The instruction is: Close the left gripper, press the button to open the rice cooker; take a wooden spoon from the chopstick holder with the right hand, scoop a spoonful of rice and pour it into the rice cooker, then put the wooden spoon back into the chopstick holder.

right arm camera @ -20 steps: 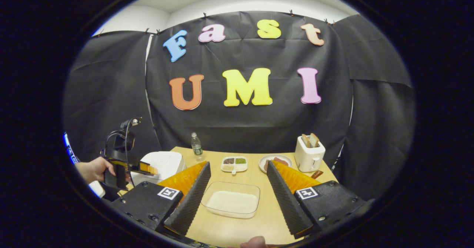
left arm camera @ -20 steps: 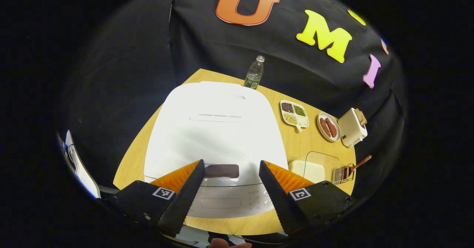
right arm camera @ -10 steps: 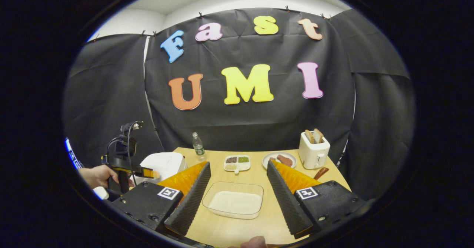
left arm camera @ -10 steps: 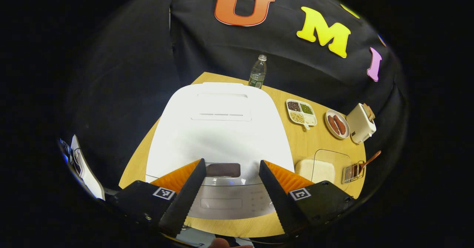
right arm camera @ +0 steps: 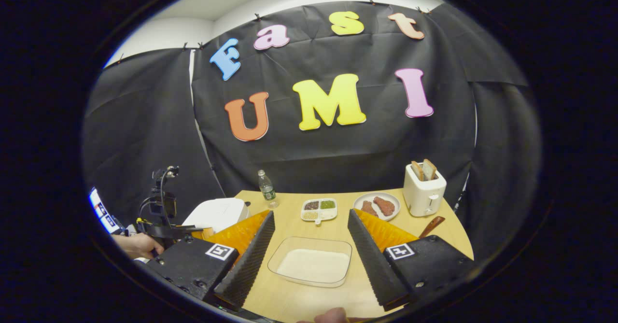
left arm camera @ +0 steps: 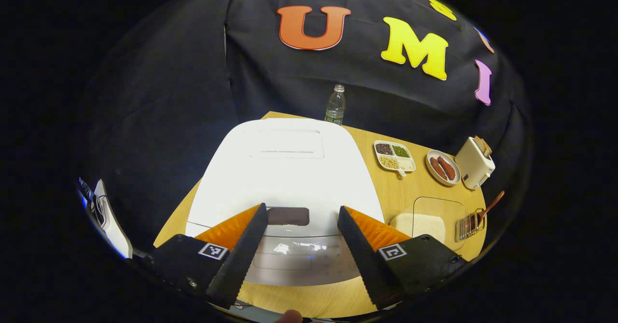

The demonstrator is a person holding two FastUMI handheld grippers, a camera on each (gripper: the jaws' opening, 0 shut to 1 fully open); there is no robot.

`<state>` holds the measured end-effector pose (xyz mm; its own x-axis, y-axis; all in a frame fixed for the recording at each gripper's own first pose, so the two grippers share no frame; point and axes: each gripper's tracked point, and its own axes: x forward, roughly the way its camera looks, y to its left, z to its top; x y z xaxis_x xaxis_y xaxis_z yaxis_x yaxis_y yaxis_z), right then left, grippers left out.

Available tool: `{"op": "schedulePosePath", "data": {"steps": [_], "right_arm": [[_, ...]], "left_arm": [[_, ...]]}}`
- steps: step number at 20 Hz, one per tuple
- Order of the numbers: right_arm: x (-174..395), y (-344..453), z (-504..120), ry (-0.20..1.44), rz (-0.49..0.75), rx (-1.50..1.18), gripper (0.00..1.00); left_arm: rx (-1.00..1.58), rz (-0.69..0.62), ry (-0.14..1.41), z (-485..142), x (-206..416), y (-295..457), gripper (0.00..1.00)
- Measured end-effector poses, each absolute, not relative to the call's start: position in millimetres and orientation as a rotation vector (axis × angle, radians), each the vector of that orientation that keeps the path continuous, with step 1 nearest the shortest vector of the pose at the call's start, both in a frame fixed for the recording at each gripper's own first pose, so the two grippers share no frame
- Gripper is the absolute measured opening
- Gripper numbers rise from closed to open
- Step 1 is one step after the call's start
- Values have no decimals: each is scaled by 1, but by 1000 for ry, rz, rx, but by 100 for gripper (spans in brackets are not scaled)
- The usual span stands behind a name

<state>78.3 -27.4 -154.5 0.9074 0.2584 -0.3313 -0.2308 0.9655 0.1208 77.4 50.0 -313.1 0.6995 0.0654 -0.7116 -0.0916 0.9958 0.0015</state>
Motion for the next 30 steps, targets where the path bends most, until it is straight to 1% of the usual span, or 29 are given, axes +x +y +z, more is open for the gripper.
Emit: {"op": "schedulePosePath", "data": {"steps": [3,5,6,7,11,13,15,16,18,21,23,24,25,29,30], "right_arm": [[86,-25,-152,339,276,92,99],[88,-23,-156,347,291,113,98],[88,-22,-157,353,298,117,99],[88,-23,-159,357,302,117,98],[91,-32,-158,348,300,112,99],[92,-37,-162,354,293,118,99],[93,-40,-162,356,285,125,98],[93,-39,-163,359,286,130,99],[93,-33,-165,366,303,133,99],[94,-27,-159,350,317,122,99],[93,-19,-161,355,333,124,99],[93,-17,-162,360,338,122,98],[94,-16,-162,362,339,120,99],[95,-17,-165,366,328,130,99],[96,-16,-168,374,328,135,98]], "left_arm": [[-41,95,779,-314,80,51,98],[-46,106,744,-312,81,50,98],[-41,107,746,-317,81,51,99],[-43,112,738,-315,83,51,99],[3,120,686,-308,88,54,97],[18,132,649,-298,94,52,96],[64,125,574,-280,99,54,96],[84,118,555,-274,105,54,97],[52,123,601,-277,99,54,97],[47,135,609,-282,90,59,98],[24,142,638,-292,85,61,99],[15,147,662,-300,80,63,99],[11,150,679,-306,78,63,98],[-7,147,675,-308,77,65,100],[-11,143,683,-312,76,65,100]]}}
